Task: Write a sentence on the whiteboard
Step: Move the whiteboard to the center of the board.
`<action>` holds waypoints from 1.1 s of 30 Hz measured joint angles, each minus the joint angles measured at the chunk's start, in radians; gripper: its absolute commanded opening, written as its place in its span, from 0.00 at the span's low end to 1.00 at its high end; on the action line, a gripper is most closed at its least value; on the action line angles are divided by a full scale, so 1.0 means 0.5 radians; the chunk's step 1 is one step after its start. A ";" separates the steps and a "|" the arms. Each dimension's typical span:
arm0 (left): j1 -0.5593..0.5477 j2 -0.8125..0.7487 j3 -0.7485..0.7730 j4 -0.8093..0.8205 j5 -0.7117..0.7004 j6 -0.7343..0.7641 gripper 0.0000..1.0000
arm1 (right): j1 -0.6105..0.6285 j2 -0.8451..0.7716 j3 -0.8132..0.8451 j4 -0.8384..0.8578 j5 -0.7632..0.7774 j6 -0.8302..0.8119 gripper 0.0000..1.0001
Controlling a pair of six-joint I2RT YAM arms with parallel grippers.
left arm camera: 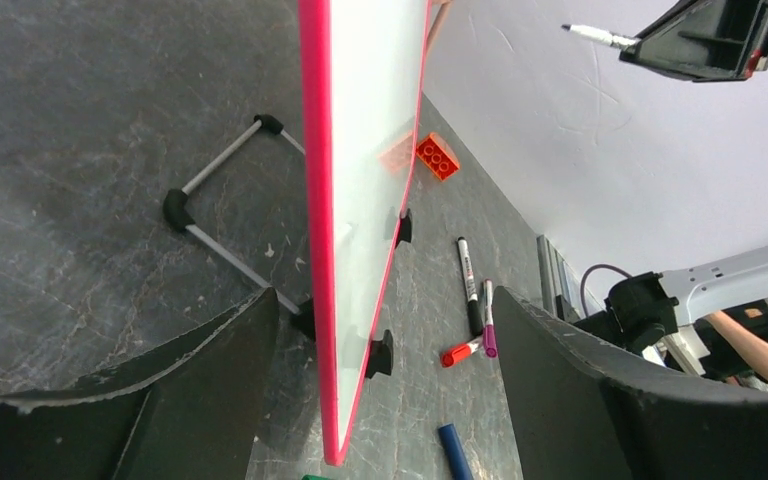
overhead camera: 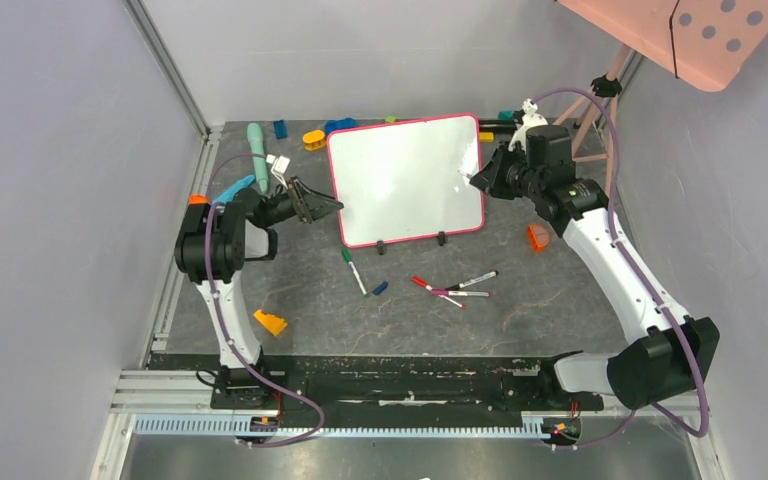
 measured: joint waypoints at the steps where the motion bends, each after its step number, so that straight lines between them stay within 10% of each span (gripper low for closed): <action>1: -0.008 0.018 -0.002 0.008 0.004 0.001 0.82 | 0.000 0.000 0.000 0.004 0.000 -0.004 0.00; 9: -0.066 0.131 -0.085 0.006 0.015 0.046 0.50 | 0.000 0.001 0.000 0.022 0.000 -0.028 0.00; 22: -0.136 0.204 -0.077 0.014 0.014 0.207 0.37 | 0.000 0.028 0.000 0.023 -0.019 -0.064 0.00; 33: -0.158 0.240 -0.056 0.031 0.056 0.296 0.02 | 0.000 0.040 -0.006 0.023 -0.030 -0.066 0.00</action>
